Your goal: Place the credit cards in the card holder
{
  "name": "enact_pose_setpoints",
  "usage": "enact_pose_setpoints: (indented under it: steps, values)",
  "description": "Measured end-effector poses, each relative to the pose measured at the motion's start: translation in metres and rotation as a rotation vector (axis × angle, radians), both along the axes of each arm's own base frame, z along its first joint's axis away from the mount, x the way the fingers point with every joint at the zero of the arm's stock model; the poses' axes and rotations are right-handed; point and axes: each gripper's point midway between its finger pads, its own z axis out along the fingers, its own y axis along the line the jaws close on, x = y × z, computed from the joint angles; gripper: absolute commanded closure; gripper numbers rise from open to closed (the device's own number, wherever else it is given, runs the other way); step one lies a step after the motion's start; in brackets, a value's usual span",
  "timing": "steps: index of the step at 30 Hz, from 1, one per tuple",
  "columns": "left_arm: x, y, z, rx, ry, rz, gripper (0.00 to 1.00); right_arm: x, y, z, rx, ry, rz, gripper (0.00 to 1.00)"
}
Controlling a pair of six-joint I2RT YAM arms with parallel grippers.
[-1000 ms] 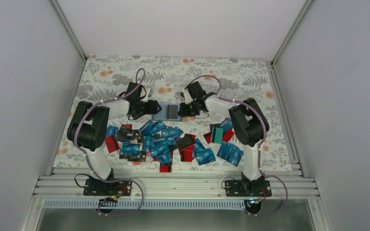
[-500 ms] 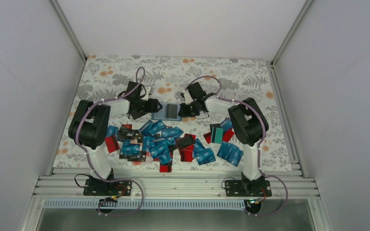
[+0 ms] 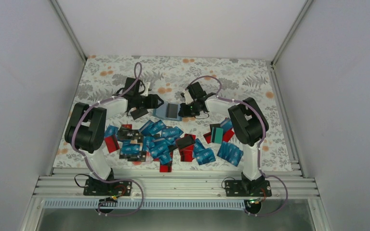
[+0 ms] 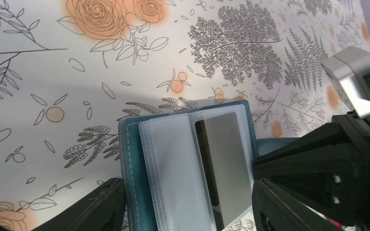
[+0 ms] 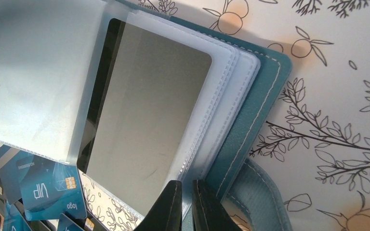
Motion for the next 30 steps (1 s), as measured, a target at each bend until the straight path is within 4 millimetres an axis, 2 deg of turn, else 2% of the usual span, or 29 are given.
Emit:
enact_pose_setpoints:
  steps: [7, 17, 30]
  values:
    - [-0.001, -0.007, 0.007, -0.044, 0.004, -0.018, 0.36, 0.0, 0.0, 0.0, 0.001, 0.001, 0.0, 0.91]
    - [-0.018, -0.037, 0.013, -0.105, 0.042, -0.088, 0.36, 0.0, 0.0, 0.0, 0.002, 0.0, 0.001, 0.92]
    - [-0.022, -0.059, 0.026, -0.135, 0.03, -0.129, 0.37, 0.0, 0.0, 0.001, 0.002, -0.001, 0.0, 0.92]
